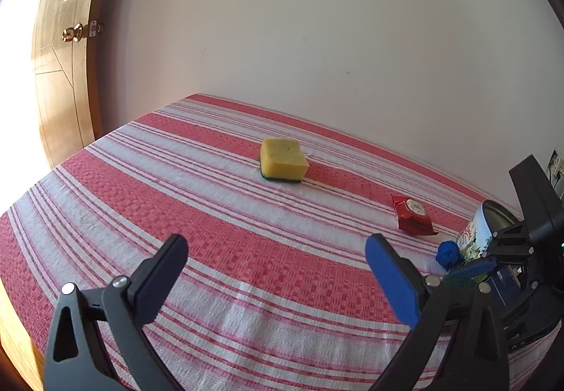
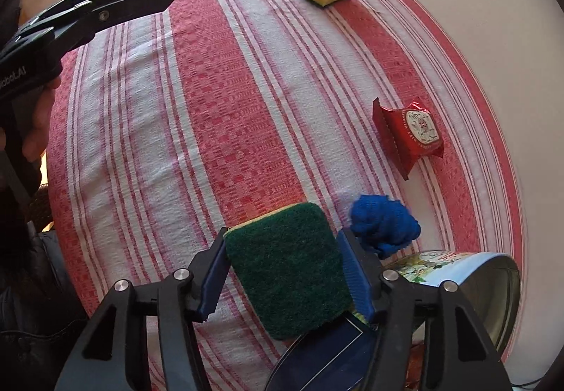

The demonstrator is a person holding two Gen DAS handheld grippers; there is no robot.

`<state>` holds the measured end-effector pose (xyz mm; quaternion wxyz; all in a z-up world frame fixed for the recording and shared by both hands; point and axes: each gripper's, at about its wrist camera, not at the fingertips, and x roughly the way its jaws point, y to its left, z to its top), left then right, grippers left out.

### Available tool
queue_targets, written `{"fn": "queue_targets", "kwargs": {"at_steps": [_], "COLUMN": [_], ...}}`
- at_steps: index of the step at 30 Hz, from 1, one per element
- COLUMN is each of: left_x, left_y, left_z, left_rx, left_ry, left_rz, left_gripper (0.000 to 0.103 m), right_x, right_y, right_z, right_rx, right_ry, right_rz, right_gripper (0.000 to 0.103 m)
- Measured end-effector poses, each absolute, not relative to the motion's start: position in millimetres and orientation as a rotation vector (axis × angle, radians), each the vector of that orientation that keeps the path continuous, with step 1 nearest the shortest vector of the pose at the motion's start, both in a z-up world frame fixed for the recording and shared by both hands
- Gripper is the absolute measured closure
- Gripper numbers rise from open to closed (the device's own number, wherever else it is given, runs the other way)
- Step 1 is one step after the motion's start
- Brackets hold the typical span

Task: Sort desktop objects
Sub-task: 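Grasp the green scouring pad with the right gripper, then grasp the blue cloth with the left gripper while the right gripper lifts the green pad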

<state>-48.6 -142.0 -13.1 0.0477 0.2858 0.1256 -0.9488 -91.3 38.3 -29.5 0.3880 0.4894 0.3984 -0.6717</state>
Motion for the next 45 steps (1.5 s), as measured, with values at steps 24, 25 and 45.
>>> {"fn": "queue_targets", "kwargs": {"at_steps": [24,25,45], "left_x": [-124,-126,-150], "left_y": [28,35,41], "left_z": [-24,-25,-51], "left_rx": [1.541,1.564,1.549], "left_ry": [-0.298,-0.314,-0.201], "left_rz": [-3.271,-3.266,-3.224], "left_gripper": [0.021,0.026,0.067], "right_x": [22,22,4], "right_y": [211,216,227], "right_z": [74,74,40], "right_rx": [0.823,0.826,0.797], "right_ry": [0.263,0.242,0.084], "right_rz": [-2.246,-2.254,-2.404], "right_gripper": [0.042,0.042,0.042]}}
